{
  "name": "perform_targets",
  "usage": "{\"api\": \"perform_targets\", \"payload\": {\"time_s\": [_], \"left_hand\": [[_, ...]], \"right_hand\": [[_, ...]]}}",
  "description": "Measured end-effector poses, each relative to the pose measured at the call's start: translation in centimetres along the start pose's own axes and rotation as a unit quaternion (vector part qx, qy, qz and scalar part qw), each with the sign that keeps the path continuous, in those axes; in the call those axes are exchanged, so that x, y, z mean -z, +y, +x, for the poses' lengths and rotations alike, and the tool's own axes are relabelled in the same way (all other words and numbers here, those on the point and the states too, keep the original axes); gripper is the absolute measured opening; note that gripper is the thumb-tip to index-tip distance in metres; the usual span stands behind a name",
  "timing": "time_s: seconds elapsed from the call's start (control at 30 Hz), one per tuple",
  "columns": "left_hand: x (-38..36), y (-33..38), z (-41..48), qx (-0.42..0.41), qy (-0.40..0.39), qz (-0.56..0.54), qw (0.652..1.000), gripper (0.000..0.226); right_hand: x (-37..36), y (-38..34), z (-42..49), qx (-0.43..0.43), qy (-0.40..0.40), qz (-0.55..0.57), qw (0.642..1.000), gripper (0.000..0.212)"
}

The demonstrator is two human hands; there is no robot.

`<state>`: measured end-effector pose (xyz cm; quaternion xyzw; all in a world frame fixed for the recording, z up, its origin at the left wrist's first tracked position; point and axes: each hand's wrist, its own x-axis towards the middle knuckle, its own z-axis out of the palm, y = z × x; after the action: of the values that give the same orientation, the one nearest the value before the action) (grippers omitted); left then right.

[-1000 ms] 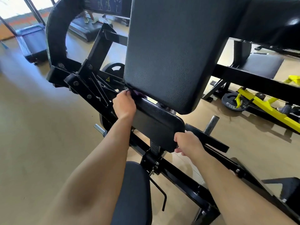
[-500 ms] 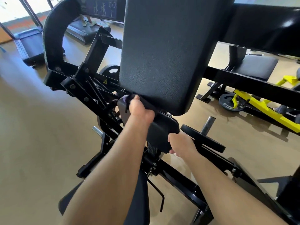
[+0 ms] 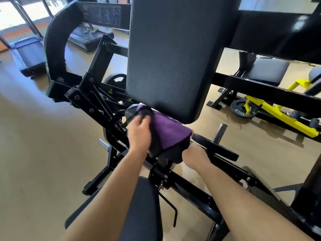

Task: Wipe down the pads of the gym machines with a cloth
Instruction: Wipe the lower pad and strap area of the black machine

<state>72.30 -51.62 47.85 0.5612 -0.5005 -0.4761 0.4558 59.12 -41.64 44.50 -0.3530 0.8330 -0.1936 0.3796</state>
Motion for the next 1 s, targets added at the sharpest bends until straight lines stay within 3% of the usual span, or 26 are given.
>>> {"api": "perform_targets", "payload": {"time_s": [0.1,0.13,0.27,0.43,0.57,0.7,0.77,0.83,0.9,1.0], "left_hand": [[2.2,-0.6,3.2,-0.069,0.098,0.092,0.989,0.017],[1.6,-0.7,3.1,-0.081,0.087,0.139,0.983,0.018],[-2.6,-4.2,0.4,-0.232,-0.112,0.304,0.917,0.026],[-3.7,-4.1,-4.1,-0.361,-0.157,0.313,0.864,0.032],[-2.4,-4.1,-5.6,-0.366,-0.258,0.314,0.837,0.042],[-1.1,-4.6,-5.9,-0.367,-0.272,0.241,0.856,0.049],[-0.2,-5.2,-6.1,-0.379,-0.242,0.207,0.869,0.046],[0.4,-5.9,-6.6,-0.333,-0.192,0.197,0.902,0.042],[0.4,-6.7,-7.3,-0.255,-0.147,0.171,0.94,0.038],[-0.5,-8.2,-8.1,-0.221,-0.079,0.203,0.951,0.038]], "right_hand": [[0.2,-0.2,0.0,-0.013,0.03,0.017,0.999,0.047],[0.3,-0.2,-0.1,-0.019,0.046,0.038,0.998,0.052],[0.9,-0.4,-0.1,-0.018,0.136,0.126,0.983,0.049],[1.7,-1.4,-1.2,0.022,0.195,0.214,0.957,0.049],[0.8,-2.6,-2.2,0.096,0.279,0.209,0.932,0.054],[-2.0,-3.6,-2.0,0.103,0.266,0.27,0.919,0.067],[-3.6,-3.4,-1.4,0.147,0.24,0.276,0.919,0.066],[-4.6,-2.9,-0.9,0.19,0.232,0.253,0.92,0.061],[-5.2,-2.1,-0.3,0.214,0.259,0.213,0.917,0.052],[-5.8,-1.1,0.4,0.212,0.34,0.163,0.902,0.043]]}}
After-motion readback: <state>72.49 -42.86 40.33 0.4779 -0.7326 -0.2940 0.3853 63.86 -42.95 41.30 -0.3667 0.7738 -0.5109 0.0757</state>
